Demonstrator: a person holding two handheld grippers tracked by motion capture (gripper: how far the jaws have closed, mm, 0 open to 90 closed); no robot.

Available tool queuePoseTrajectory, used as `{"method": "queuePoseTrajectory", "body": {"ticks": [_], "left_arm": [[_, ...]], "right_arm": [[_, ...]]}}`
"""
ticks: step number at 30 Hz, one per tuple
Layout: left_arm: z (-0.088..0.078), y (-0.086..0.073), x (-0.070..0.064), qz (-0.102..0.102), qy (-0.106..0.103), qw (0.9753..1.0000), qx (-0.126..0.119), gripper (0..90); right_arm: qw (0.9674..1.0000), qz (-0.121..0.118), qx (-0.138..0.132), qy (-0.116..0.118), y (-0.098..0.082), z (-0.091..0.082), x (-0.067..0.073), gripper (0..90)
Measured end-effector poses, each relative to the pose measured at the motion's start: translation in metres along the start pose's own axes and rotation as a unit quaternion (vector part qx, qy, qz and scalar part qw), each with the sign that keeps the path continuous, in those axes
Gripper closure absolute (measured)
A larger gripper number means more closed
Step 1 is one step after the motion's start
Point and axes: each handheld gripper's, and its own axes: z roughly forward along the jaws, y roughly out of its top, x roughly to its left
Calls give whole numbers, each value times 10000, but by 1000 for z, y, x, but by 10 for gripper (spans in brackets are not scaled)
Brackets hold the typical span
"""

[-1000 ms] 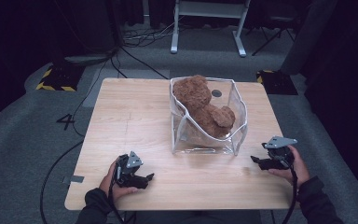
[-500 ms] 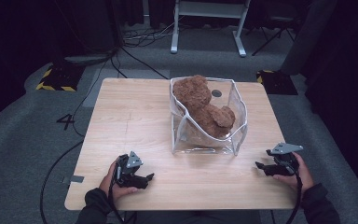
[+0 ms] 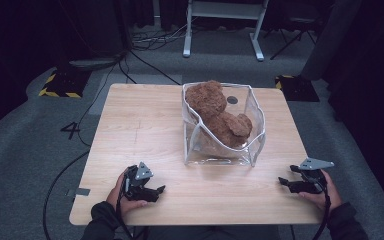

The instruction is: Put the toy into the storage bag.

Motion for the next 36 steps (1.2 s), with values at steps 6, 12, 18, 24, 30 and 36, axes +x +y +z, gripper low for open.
{"method": "queuePoseTrajectory", "body": {"ticks": [6, 12, 18, 24, 30, 36], "left_arm": [[0, 0, 0, 3, 12, 10000, -1, 160], [0, 0, 0, 14, 32, 10000, 7, 158], [0, 1, 0, -12, 39, 10000, 2, 159], [1, 1, 0, -7, 54, 10000, -4, 162], [1, 1, 0, -27, 55, 10000, -3, 162], [0, 1, 0, -17, 59, 10000, -1, 163]], "right_arm": [[9996, 212, -204, -23, -11, -3, -3, 230], [9987, 343, -362, 96, -20, -5, -8, 195], [9987, 342, -366, 94, -21, -6, -9, 195], [9987, 336, -369, 97, -21, -6, -9, 196], [9987, 345, -369, 82, -22, -6, -10, 196], [9985, 397, -365, 26, -22, -6, -11, 196]]}}
